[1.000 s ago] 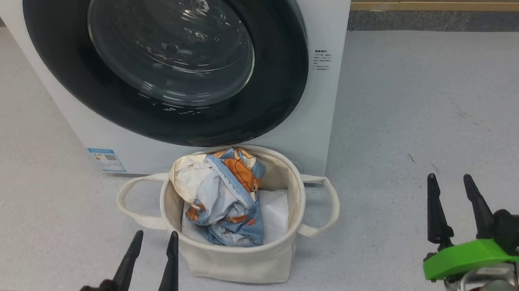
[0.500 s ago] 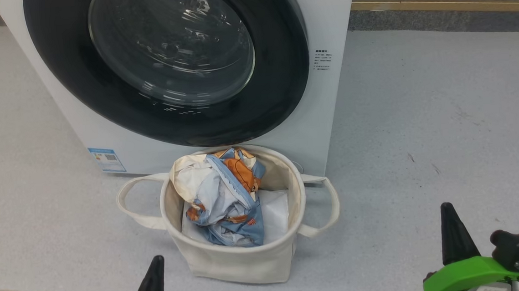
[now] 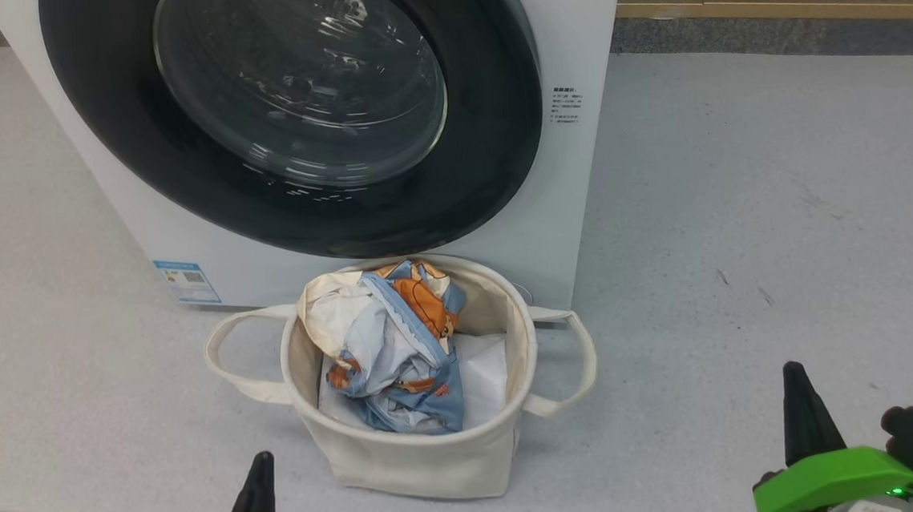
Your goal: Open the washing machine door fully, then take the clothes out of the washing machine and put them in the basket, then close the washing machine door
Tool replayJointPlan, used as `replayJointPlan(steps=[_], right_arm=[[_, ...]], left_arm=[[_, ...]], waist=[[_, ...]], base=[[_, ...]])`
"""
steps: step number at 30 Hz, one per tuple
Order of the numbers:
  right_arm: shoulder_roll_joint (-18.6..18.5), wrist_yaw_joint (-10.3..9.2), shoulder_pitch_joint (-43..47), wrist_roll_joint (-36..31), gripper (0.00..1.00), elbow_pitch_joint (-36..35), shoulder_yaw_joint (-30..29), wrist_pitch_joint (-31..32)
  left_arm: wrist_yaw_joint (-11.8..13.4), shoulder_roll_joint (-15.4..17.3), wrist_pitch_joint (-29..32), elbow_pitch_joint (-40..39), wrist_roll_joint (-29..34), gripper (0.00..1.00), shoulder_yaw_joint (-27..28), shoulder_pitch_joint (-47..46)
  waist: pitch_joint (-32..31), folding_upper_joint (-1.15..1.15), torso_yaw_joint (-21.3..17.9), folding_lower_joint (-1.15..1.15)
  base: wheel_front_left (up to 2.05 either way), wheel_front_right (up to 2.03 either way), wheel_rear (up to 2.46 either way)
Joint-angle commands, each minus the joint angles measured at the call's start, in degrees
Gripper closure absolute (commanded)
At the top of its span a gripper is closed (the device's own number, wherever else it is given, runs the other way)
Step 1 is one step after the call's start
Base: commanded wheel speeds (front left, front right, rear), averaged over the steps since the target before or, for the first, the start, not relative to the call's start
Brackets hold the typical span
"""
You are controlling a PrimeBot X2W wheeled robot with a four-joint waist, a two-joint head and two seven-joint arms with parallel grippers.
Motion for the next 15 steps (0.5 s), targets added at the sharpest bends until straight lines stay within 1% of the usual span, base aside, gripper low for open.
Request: replayJointPlan(steps=[1, 15], right_arm=[[-0.78, 0.01, -2.44, 1.21, 1.0, -1.66, -0.26, 0.37], [-1.01, 0.01, -2.85, 10.85, 1.0, -1.43, -0.86, 2.69]], left_arm=[[-0.07, 0.06, 0.2, -1.58, -1.11, 1.0, 1.14, -2.71], [-0.13, -0.25, 2.4, -1.42, -10.41, 1.0, 2.69, -3.35]], waist=[[0.0, 0.0, -0.01, -0.01], [-0.05, 0.0, -0.13, -0.01]], base=[[0.0, 0.0, 0.0], [0.0, 0.0, 0.0]])
